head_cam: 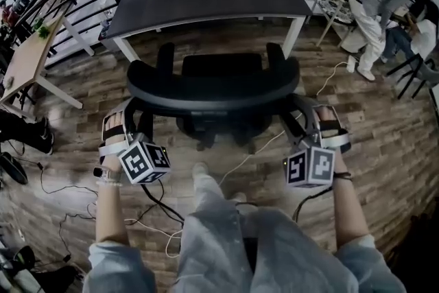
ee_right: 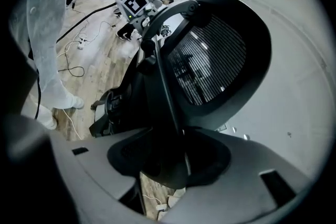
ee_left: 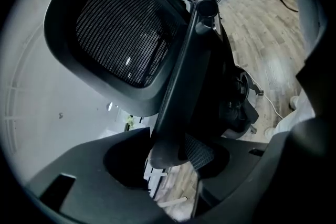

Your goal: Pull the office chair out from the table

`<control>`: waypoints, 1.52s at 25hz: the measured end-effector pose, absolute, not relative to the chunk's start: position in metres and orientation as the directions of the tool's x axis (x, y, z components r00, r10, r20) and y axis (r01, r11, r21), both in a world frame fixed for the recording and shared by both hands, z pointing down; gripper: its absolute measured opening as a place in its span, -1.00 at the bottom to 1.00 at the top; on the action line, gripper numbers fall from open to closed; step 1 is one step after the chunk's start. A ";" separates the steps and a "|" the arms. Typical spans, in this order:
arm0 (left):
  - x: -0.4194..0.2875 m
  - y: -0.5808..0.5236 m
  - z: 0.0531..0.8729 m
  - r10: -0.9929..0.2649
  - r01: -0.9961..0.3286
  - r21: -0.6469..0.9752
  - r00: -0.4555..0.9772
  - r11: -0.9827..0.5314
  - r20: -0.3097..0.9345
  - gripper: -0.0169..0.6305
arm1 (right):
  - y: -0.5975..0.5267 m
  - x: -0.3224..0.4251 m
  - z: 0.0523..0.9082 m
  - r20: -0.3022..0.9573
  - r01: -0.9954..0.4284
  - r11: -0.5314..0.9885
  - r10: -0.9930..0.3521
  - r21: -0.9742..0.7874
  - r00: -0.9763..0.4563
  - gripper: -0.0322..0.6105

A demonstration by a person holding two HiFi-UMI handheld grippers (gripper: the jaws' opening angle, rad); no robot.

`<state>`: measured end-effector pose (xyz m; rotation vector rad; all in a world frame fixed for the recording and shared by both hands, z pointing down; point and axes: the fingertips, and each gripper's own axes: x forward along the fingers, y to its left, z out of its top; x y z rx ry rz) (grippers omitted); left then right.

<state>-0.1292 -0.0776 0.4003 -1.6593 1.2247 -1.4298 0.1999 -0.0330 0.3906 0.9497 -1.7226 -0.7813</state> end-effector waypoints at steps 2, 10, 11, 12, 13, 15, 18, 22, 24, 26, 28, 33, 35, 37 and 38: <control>-0.128 -0.079 0.401 -0.920 -0.253 -0.894 -0.027 -0.371 0.390 -0.27 | -0.040 0.201 0.390 0.441 -0.244 0.483 -0.873 0.841 -0.208 -0.29; -0.126 -0.079 0.403 -0.924 -0.273 -0.891 -0.017 -0.363 0.381 -0.27 | -0.045 0.201 0.392 0.430 -0.240 0.473 -0.878 0.848 -0.211 -0.28; -0.126 -0.079 0.403 -0.924 -0.273 -0.891 -0.014 -0.364 0.382 -0.27 | -0.045 0.201 0.392 0.432 -0.238 0.475 -0.877 0.847 -0.211 -0.28; -0.126 -0.079 0.403 -0.924 -0.274 -0.890 -0.011 -0.365 0.383 -0.27 | -0.044 0.202 0.392 0.433 -0.236 0.475 -0.876 0.848 -0.210 -0.28; -0.126 -0.079 0.403 -0.924 -0.276 -0.889 -0.009 -0.366 0.383 -0.27 | -0.044 0.202 0.392 0.434 -0.234 0.475 -0.877 0.848 -0.208 -0.28; -0.126 -0.079 0.403 -0.923 -0.289 -0.884 -0.004 -0.366 0.384 -0.26 | -0.044 0.202 0.392 0.432 -0.238 0.473 -0.878 0.848 -0.204 -0.28; -0.126 -0.080 0.402 -0.920 -0.322 -0.871 0.000 -0.371 0.391 -0.24 | -0.045 0.201 0.391 0.425 -0.256 0.469 -0.880 0.845 -0.212 -0.26; -0.127 -0.077 0.400 -0.920 -0.387 -0.847 0.011 -0.365 0.392 -0.21 | -0.041 0.201 0.389 0.425 -0.296 0.480 -0.875 0.826 -0.231 -0.25; -0.128 -0.072 0.398 -0.920 -0.463 -0.812 0.022 -0.356 0.391 -0.20 | -0.038 0.203 0.386 0.414 -0.296 0.469 -0.880 0.832 -0.231 -0.25; -0.128 -0.065 0.394 -0.922 -0.545 -0.765 0.040 -0.342 0.384 -0.21 | -0.034 0.205 0.381 0.397 -0.322 0.457 -0.887 0.829 -0.237 -0.25; -0.125 -0.056 0.386 -0.931 -0.623 -0.714 0.068 -0.320 0.359 -0.38 | -0.029 0.206 0.375 0.375 -0.384 0.451 -0.890 0.806 -0.258 -0.28; -0.107 -0.037 0.357 -0.948 -0.812 -0.512 0.151 -0.281 0.281 -0.67 | -0.014 0.199 0.357 0.318 -0.555 0.460 -0.886 0.693 -0.338 -0.31; -0.099 -0.031 0.345 -0.958 -0.826 -0.499 0.157 -0.261 0.242 -0.69 | -0.009 0.193 0.346 0.281 -0.604 0.455 -0.888 0.654 -0.364 -0.34; -0.090 -0.023 0.337 -0.965 -0.830 -0.501 0.161 -0.247 0.209 -0.81 | -0.004 0.189 0.335 0.240 -0.644 0.430 -0.900 0.633 -0.364 -0.42; -0.085 -0.018 0.332 -0.966 -0.832 -0.498 0.166 -0.244 0.196 -0.81 | -0.001 0.187 0.330 0.219 -0.660 0.413 -0.907 0.628 -0.359 -0.44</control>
